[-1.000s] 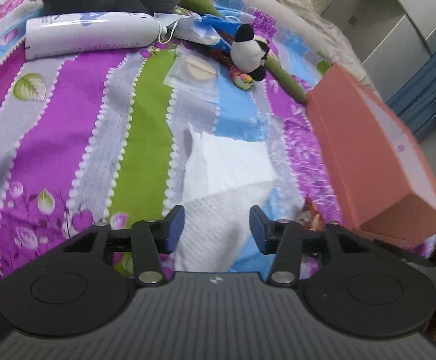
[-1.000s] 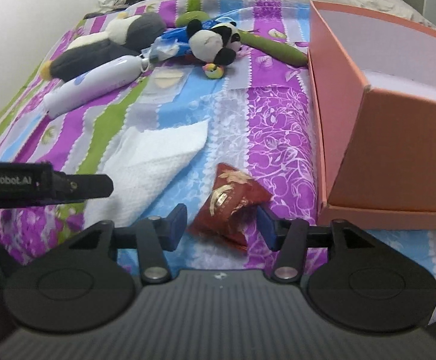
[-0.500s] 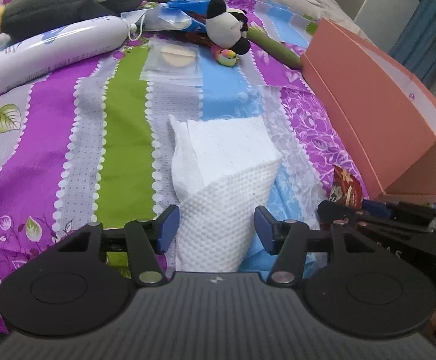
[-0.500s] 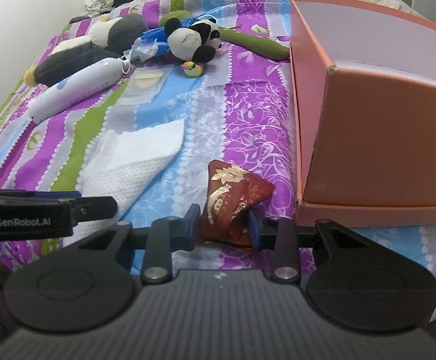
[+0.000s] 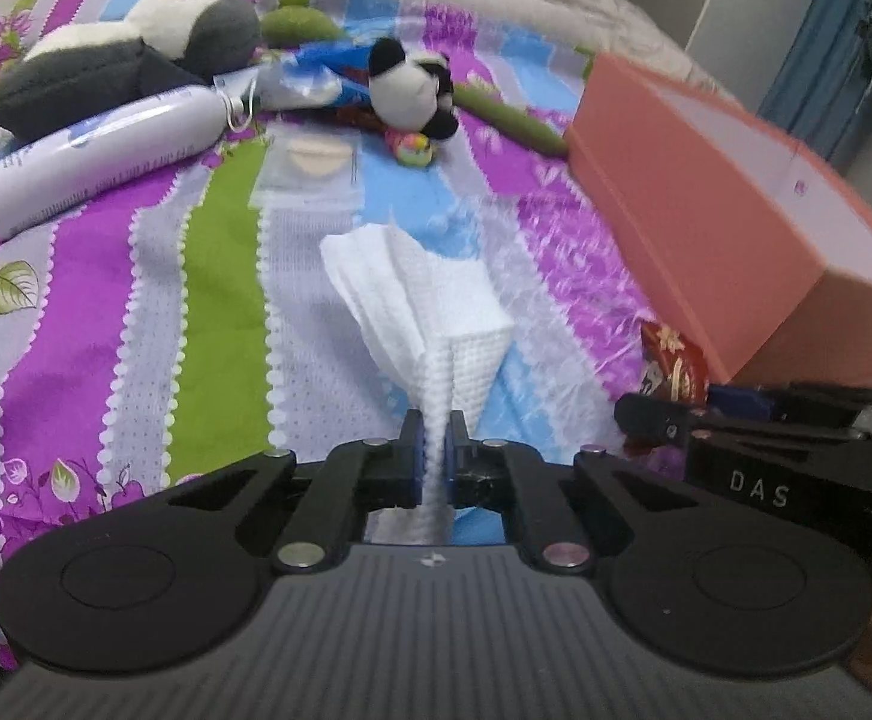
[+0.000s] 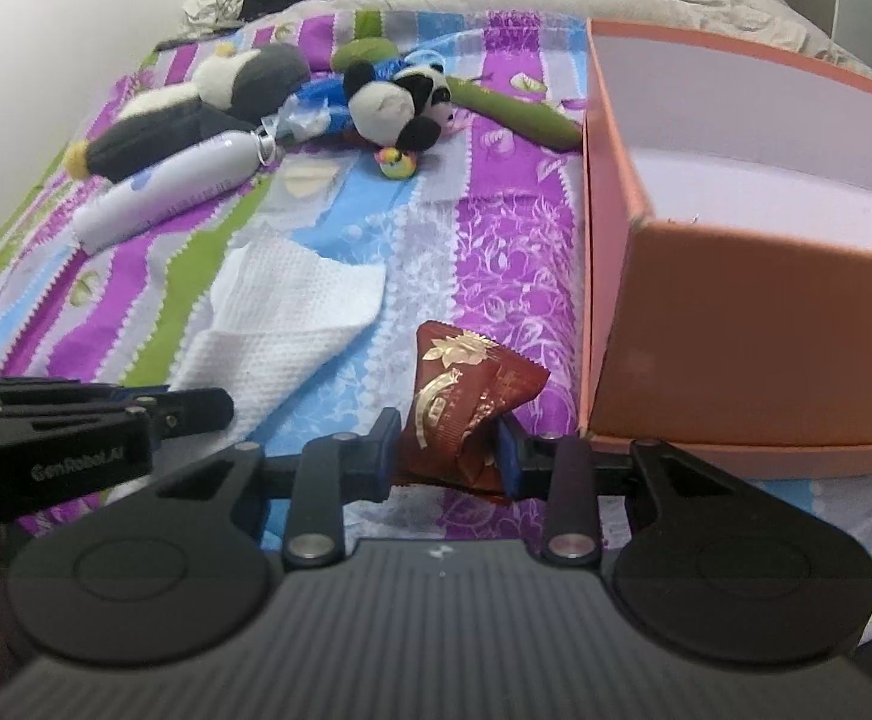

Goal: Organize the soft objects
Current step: 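Lift the red packet with the right gripper while the left gripper carries the towel over the box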

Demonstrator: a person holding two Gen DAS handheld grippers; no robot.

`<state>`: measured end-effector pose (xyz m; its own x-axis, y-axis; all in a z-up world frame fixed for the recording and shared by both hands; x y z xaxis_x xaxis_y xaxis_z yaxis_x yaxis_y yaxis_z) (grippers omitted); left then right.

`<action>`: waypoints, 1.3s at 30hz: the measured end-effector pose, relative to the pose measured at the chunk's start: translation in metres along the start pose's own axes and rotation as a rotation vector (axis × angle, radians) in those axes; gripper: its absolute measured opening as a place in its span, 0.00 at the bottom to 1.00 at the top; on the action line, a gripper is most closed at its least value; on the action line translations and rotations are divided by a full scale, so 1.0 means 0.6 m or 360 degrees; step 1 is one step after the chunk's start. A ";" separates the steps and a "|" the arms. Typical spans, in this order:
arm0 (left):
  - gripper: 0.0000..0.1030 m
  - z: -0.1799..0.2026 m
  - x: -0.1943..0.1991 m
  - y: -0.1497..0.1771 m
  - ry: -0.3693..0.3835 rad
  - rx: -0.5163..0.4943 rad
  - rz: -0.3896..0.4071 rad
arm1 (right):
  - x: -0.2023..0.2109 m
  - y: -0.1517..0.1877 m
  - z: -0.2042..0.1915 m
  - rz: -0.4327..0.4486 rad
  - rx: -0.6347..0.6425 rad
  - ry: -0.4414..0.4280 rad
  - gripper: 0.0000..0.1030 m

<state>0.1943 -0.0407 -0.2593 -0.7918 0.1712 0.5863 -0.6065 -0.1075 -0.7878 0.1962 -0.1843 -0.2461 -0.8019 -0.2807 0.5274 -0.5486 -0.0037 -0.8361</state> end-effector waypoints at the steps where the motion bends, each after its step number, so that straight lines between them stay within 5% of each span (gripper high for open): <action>1: 0.08 0.001 0.006 -0.005 0.0004 0.0016 0.0016 | 0.005 -0.004 -0.001 0.0008 -0.0001 -0.0001 0.35; 26: 0.08 0.061 0.184 -0.091 0.0109 0.0117 0.0219 | 0.175 -0.117 -0.030 0.0312 0.0035 -0.0127 0.36; 39: 0.08 0.143 0.196 -0.113 0.0262 0.0103 0.0210 | 0.236 -0.138 0.033 0.0418 0.0023 -0.0012 0.36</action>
<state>0.1362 -0.0972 -0.1206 -0.8456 0.3084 0.4358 -0.5058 -0.2014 -0.8388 0.1329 -0.2429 -0.1049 -0.9145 -0.2810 0.2910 -0.3183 0.0562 -0.9463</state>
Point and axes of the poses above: each gripper's, at about its wrist camera, not at the fingertips, and x roughly against the way its jaws point, z to its right, y to its underside, the point moved 8 cm from there along -x, roughly the way its jaws point, and after that the axes turned 14 degrees about z, right-handed, at the moved point
